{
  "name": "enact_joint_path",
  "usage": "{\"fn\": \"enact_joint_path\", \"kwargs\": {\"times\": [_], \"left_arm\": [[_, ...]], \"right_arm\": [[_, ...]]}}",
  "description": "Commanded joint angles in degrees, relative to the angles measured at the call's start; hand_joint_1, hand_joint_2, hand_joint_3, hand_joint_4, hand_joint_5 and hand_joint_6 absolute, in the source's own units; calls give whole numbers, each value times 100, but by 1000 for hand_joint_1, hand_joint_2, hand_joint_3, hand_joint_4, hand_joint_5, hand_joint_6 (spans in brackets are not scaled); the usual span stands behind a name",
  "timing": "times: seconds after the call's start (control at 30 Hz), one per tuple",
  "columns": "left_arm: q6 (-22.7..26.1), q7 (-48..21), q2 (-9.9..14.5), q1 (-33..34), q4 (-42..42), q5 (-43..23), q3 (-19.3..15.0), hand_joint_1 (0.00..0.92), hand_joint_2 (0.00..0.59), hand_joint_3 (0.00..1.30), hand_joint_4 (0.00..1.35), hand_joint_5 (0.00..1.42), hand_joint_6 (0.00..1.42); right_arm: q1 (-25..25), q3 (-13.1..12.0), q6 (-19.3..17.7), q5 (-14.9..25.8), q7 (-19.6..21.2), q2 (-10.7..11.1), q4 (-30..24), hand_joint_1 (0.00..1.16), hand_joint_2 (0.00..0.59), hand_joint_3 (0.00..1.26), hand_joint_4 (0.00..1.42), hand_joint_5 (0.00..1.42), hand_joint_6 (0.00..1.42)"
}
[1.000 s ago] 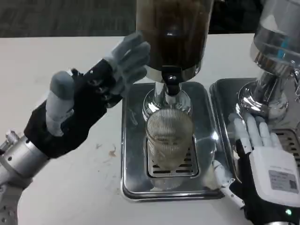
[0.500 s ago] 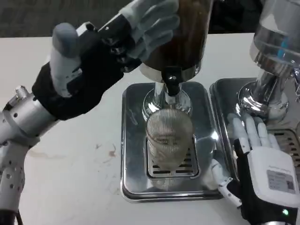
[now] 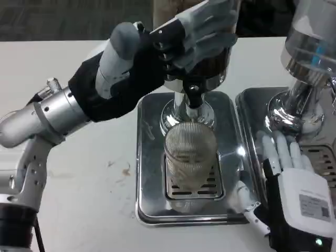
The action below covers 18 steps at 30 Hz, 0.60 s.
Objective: Grasp the cup under the faucet to collect the drink, then remove the cup.
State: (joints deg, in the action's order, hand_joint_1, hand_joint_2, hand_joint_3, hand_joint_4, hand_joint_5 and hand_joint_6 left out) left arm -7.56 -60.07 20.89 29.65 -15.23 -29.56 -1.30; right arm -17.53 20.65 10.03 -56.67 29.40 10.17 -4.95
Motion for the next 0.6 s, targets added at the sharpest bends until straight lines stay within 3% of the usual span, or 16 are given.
{"fn": "enact_joint_path", "kwargs": {"times": [0.03, 0.6], "left_arm": [[26, -188, -26, -191, 262, 159, 179, 0, 18, 0, 0, 73, 0], [-371, -40, 207, -624, 878, 773, 420, 0, 17, 5, 0, 78, 0]], "right_arm": [[-54, -60, 18, 33, 69, 2, -83, 107, 512, 64, 0, 0, 63], [70, -46, -48, 88, 9, 74, -16, 107, 512, 64, 0, 0, 66]]}}
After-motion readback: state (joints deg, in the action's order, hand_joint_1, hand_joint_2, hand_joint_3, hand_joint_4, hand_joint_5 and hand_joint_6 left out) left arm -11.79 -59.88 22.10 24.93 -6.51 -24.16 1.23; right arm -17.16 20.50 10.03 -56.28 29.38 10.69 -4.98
